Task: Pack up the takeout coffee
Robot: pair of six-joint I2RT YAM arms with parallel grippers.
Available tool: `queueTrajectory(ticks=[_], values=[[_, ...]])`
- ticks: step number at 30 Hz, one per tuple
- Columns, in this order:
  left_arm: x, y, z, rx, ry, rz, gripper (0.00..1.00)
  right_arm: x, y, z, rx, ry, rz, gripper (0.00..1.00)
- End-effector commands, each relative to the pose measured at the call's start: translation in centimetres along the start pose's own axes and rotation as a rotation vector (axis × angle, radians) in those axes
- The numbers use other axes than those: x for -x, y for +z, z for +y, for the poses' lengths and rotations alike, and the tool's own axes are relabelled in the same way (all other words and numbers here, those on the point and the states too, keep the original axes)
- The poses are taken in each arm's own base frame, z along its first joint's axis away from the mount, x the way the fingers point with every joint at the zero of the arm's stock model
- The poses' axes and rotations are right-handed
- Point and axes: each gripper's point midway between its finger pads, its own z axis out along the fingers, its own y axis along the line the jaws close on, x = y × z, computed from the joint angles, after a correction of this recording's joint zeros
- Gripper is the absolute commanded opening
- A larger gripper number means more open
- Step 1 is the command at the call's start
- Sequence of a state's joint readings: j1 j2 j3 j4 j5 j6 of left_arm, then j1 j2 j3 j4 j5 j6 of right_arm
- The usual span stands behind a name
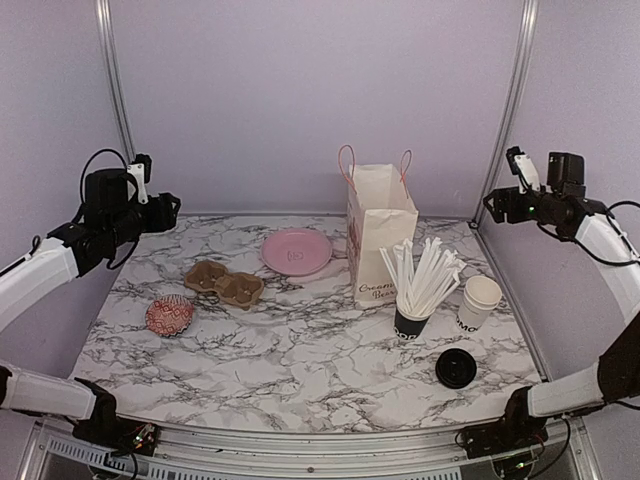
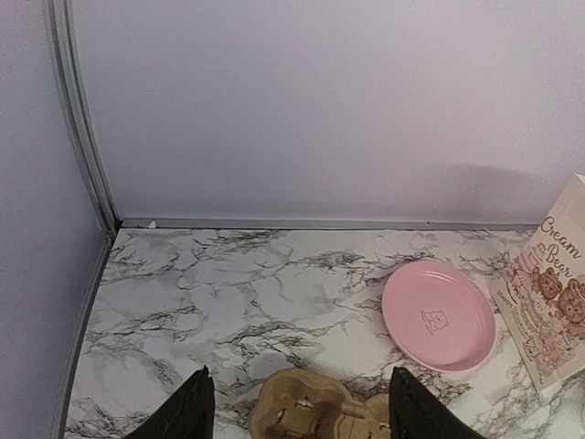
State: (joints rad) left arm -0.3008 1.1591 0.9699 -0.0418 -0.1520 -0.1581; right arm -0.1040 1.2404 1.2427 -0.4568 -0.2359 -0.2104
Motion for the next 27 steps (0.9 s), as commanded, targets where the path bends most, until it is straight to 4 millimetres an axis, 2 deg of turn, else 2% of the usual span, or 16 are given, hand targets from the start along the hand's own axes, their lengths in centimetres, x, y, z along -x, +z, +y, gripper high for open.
queueTrajectory(ticks=[1, 6, 9, 14, 19, 27], values=[[-0.5, -0.3, -4.7, -0.216, -0.024, 0.018, 0.65, -1.5, -2.3, -1.4, -0.086, 0.004, 0.04, 0.93], [-1.9, -0.7, -8.5, -0.348, -0.017, 0.064, 0.63, -4.5, -4.2, -0.8, -0.08, -0.07, 0.12, 0.98], [-2.9, -0.9, -10.4, -0.413, -0.007, 0.096, 0.62, -6.3, -5.2, -0.2, -0.063, -0.134, 0.161, 0.95], [-4.4, -1.1, -12.4, -0.467, 0.032, 0.13, 0.62, -10.4, -6.4, 3.5, 0.132, -0.269, 0.243, 0.94], [-5.4, -1.2, -13.7, -0.512, 0.051, 0.16, 0.62, -13.2, -8.0, 6.7, 0.341, -0.397, 0.303, 0.89], [-5.7, -1.3, -14.3, -0.538, 0.056, 0.169, 0.62, -17.7, -7.0, 7.8, 0.509, -0.419, 0.501, 0.52]])
